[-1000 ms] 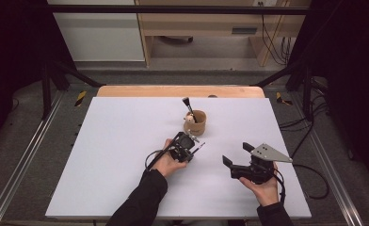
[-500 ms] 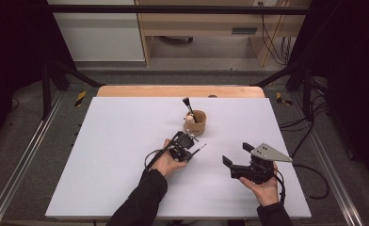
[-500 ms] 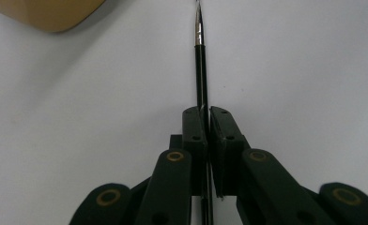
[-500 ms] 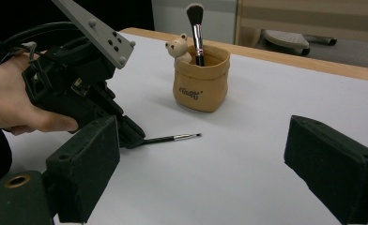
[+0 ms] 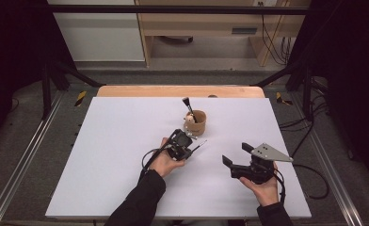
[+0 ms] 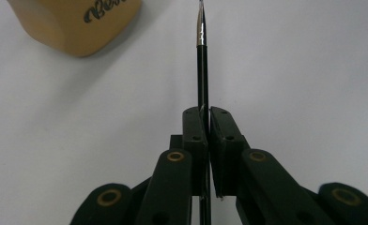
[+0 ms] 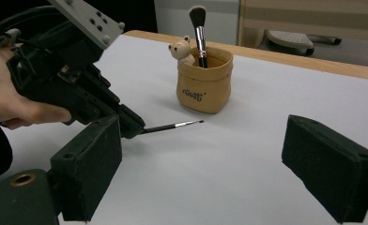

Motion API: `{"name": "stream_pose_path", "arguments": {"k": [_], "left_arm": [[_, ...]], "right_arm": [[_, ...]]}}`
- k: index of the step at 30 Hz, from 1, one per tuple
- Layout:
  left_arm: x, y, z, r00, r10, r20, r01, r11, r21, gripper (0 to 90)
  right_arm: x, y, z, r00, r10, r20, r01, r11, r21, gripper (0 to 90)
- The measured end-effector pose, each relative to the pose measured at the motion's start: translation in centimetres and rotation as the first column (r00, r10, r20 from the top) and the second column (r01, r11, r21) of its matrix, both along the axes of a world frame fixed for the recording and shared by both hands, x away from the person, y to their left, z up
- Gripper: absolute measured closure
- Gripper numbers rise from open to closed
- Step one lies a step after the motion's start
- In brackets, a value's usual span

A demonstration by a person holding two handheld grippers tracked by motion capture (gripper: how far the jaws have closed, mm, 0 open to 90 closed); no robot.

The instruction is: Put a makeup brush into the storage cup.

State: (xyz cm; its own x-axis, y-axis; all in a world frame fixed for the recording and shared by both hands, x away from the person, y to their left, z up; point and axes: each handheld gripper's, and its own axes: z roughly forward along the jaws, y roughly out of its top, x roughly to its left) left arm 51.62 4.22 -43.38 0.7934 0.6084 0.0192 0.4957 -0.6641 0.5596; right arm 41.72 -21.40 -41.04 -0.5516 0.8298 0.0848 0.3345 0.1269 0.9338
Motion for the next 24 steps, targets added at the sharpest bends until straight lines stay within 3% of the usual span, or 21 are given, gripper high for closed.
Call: {"name": "stream_pose_path", "arguments": {"k": [6,12,24], "left_arm": [[-1.2,0.9,1.4,0.9976,0.018,0.066,-0.012,0.9968,-0.079,85.3],[-2.5,1.7,2.2,0.9925,0.034,0.118,-0.021,0.9936,-0.111,85.3],[-4.5,3.4,2.8,0.9843,0.096,0.148,-0.067,0.9798,-0.188,85.3]], "right_arm": [[0.0,0.2,0.2,0.9999,0.003,-0.012,-0.002,0.9993,0.036,11.4],[0.0,0.7,0.4,0.9997,0.018,-0.018,-0.017,0.9976,0.067,11.5],[0.7,2.6,1.0,0.9986,0.029,-0.045,-0.023,0.9915,0.128,12.8]]}}
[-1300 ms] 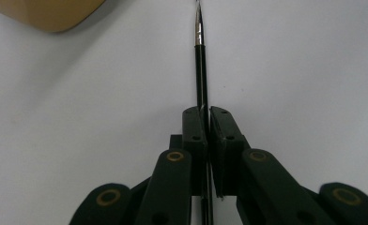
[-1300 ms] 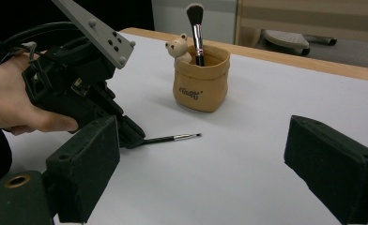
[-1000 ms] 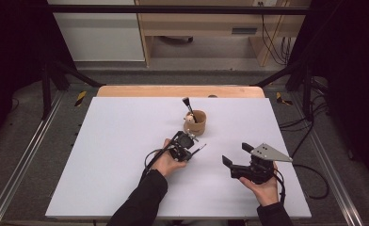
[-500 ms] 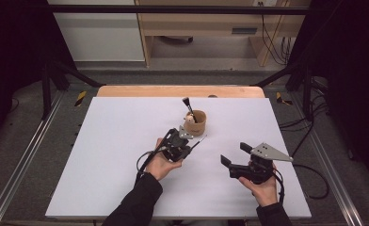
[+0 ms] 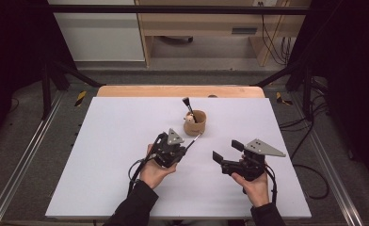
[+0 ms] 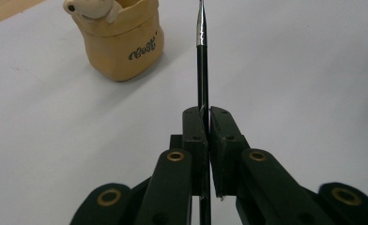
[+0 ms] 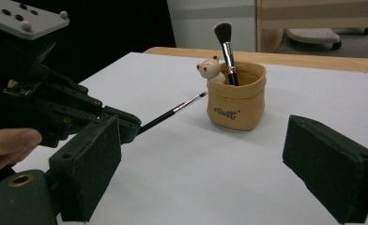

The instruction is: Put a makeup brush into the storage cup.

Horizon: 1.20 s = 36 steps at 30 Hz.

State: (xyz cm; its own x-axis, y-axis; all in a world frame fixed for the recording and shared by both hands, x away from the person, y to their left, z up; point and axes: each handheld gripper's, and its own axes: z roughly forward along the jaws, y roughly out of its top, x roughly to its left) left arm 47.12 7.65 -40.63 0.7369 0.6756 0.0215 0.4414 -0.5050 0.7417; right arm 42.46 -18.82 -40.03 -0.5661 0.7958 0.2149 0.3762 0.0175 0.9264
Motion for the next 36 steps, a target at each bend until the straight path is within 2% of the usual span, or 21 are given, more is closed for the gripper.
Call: {"name": "stream_pose_path", "arguments": {"k": [11,21,28,30,36], "left_arm": [[-1.7,1.0,0.0,0.9979,0.058,0.030,-0.056,0.9965,-0.062,85.4],[-2.9,1.4,-0.3,0.9929,0.110,0.044,-0.105,0.9885,-0.109,85.4],[-3.7,1.7,-0.6,0.9891,0.134,0.061,-0.126,0.9849,-0.119,85.4],[-3.8,1.6,-0.7,0.9878,0.143,0.062,-0.134,0.9822,-0.132,85.3],[-4.3,1.7,-0.7,0.9851,0.153,0.078,-0.142,0.9807,-0.135,85.3]], "right_arm": [[1.0,2.0,0.2,0.9996,0.000,-0.027,0.001,0.9986,0.052,14.4],[1.8,4.0,0.4,0.9986,0.016,-0.051,-0.011,0.9949,0.101,17.7],[2.2,5.2,0.1,0.9964,0.023,-0.082,-0.014,0.9940,0.109,20.0],[2.4,5.5,0.0,0.9953,0.024,-0.094,-0.013,0.9926,0.121,20.6],[2.7,6.3,-0.3,0.9920,0.028,-0.123,-0.011,0.9908,0.135,22.0]]}}
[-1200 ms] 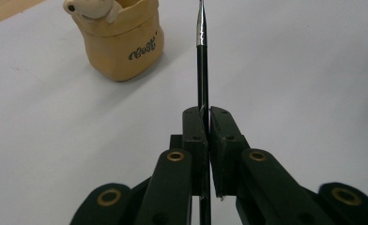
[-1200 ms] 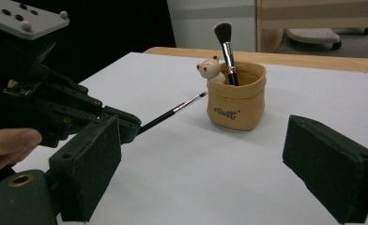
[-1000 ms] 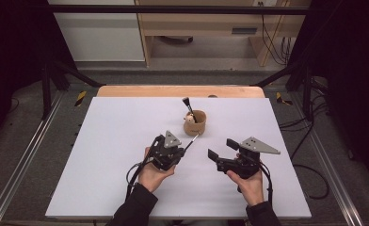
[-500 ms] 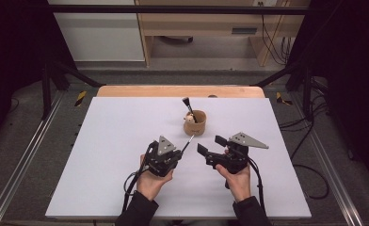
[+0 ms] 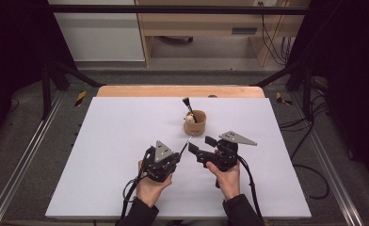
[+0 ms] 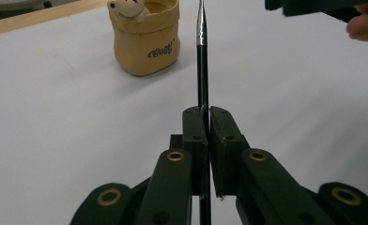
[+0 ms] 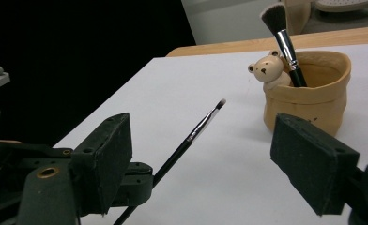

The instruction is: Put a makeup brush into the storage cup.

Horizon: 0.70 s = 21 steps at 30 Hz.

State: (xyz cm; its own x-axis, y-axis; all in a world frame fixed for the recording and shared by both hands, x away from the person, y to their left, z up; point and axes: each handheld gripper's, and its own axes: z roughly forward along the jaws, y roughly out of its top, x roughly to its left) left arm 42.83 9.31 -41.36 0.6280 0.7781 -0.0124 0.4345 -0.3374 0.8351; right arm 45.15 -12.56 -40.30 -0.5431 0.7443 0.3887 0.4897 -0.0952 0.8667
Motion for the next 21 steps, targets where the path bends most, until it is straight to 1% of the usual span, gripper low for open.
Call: {"name": "stream_pose_path", "arguments": {"k": [1,4,5,6,8,12,21], "left_arm": [[-0.1,0.0,0.0,1.0000,0.004,0.004,-0.004,0.9999,-0.011,85.3],[-0.2,0.1,0.1,0.9999,0.006,0.008,-0.005,0.9998,-0.017,85.3],[-0.3,0.1,0.1,0.9999,0.011,0.012,-0.011,0.9996,-0.026,85.4],[-0.3,0.1,0.1,0.9998,0.009,0.015,-0.008,0.9998,-0.020,85.3],[-0.4,0.1,0.2,0.9997,0.013,0.021,-0.012,0.9994,-0.031,85.3],[-0.6,0.2,0.4,0.9995,0.015,0.028,-0.015,0.9994,-0.031,85.4],[-0.8,-0.1,0.4,0.9992,0.018,0.036,-0.017,0.9988,-0.046,85.3]], "right_arm": [[0.0,0.1,0.0,1.0000,0.002,-0.006,-0.002,1.0000,0.005,22.2],[0.2,0.4,-0.1,0.9999,0.006,-0.013,-0.006,0.9999,0.013,23.0],[0.2,0.5,-0.2,0.9998,0.007,-0.016,-0.007,0.9998,0.016,23.4],[0.3,0.7,-0.2,0.9998,0.008,-0.016,-0.007,0.9998,0.016,23.7],[0.3,0.9,-0.3,0.9997,0.012,-0.020,-0.011,0.9996,0.026,24.6],[0.5,1.3,-0.5,0.9996,0.013,-0.025,-0.012,0.9994,0.033,26.8],[1.0,2.0,-0.9,0.9985,0.021,-0.050,-0.018,0.9977,0.066,32.4]]}}
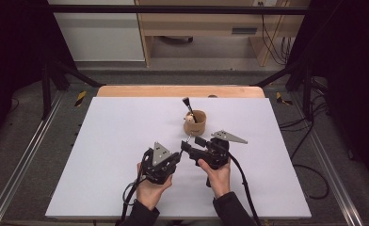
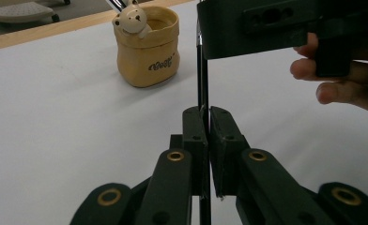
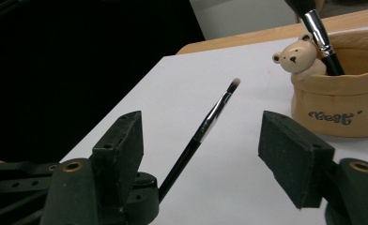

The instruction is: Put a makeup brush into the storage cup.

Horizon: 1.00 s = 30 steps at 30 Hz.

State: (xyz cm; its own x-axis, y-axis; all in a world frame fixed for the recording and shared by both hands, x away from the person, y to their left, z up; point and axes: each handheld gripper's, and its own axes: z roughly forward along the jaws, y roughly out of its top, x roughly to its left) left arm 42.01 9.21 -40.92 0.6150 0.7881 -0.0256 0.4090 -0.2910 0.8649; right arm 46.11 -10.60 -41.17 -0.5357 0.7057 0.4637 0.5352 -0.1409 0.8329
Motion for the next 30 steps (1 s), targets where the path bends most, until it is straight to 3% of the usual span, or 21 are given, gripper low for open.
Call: {"name": "stream_pose_path", "arguments": {"k": [19,30], "left_arm": [[-0.37,-0.19,0.27,0.9998,-0.002,0.019,0.002,0.9999,-0.015,85.3],[-0.46,-0.14,0.39,0.9996,-0.001,0.028,0.001,1.0000,-0.010,85.4]], "right_arm": [[0.25,0.72,-0.43,0.9990,0.015,-0.043,-0.011,0.9960,0.089,54.8],[0.26,0.66,-0.51,0.9983,0.021,-0.055,-0.015,0.9934,0.114,66.0]]}}
